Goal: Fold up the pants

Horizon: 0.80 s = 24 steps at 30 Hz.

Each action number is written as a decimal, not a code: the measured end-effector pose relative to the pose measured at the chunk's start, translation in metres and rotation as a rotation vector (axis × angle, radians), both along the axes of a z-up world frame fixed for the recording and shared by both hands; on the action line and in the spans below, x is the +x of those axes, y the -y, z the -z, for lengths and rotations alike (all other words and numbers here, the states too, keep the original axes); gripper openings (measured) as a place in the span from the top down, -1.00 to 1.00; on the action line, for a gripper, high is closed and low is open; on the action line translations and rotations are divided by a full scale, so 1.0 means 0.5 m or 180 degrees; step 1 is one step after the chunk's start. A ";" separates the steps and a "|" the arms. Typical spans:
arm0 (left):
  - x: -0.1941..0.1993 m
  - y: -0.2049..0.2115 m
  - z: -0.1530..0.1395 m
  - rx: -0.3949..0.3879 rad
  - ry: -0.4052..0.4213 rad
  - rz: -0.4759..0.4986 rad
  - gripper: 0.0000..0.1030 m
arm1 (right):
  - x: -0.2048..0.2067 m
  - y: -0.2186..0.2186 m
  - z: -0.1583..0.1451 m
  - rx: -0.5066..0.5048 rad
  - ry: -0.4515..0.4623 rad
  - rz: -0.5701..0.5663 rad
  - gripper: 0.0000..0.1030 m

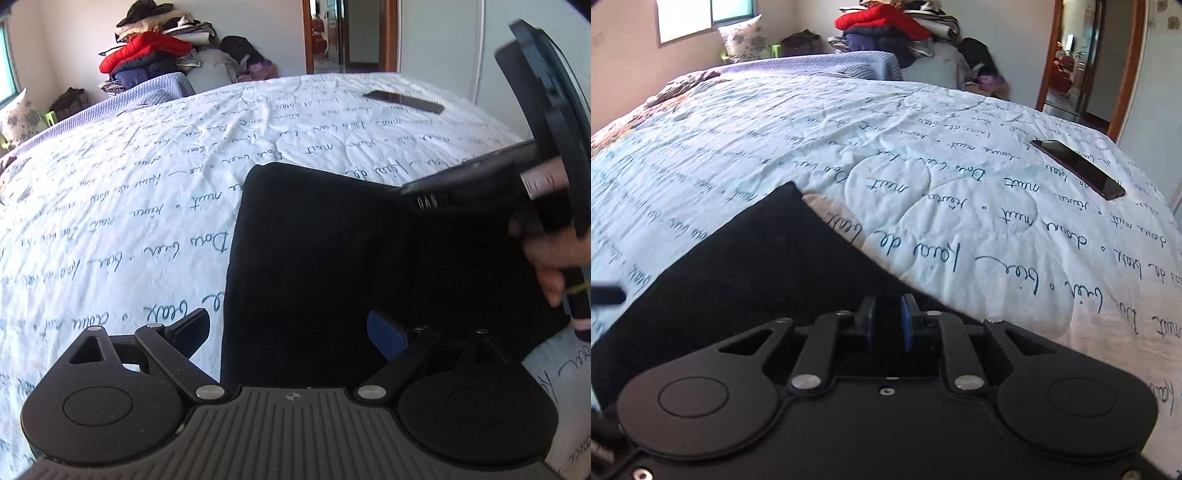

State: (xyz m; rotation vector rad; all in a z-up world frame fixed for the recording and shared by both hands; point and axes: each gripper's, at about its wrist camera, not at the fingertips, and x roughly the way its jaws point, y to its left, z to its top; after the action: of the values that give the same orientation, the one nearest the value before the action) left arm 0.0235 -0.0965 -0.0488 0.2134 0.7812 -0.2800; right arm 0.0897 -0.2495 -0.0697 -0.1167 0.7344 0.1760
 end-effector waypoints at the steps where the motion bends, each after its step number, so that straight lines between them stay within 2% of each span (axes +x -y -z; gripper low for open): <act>1: -0.004 -0.007 -0.001 -0.0041 -0.0001 -0.0019 -0.86 | -0.001 -0.012 -0.014 -0.0022 0.0070 -0.0031 0.74; 6: -0.014 -0.030 -0.016 -0.0356 -0.0074 0.0043 -0.83 | 0.027 -0.117 -0.052 0.0108 0.0126 -0.0518 0.74; 9: -0.024 -0.028 -0.007 -0.0307 -0.0075 0.0083 -0.86 | 0.074 -0.184 -0.027 -0.0038 -0.0009 -0.0755 0.74; 12: -0.034 -0.029 0.001 -0.0248 -0.0054 0.0108 -0.86 | 0.139 -0.206 0.019 -0.0095 -0.0231 -0.0748 0.74; 14: -0.041 -0.035 -0.013 -0.0313 -0.0018 0.0120 -0.80 | 0.153 -0.199 0.015 0.0026 -0.0255 -0.0706 0.74; 19: -0.048 -0.029 -0.033 -0.0452 0.0090 0.0375 -0.80 | 0.085 -0.181 -0.039 -0.0074 -0.0003 -0.0696 0.74; 22: -0.030 -0.020 -0.019 -0.0561 -0.0136 0.0483 -0.80 | 0.029 -0.156 -0.053 -0.0123 0.0046 -0.0700 0.74; 24: -0.024 -0.015 -0.006 -0.0502 -0.0153 0.0486 -0.83 | 0.003 -0.136 -0.046 -0.0215 0.0015 -0.0678 0.74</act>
State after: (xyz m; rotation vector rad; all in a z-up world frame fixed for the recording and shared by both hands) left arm 0.0115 -0.0888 -0.0459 0.1180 0.7876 -0.4906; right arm 0.0913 -0.1813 -0.0466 -0.2600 0.7227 0.3539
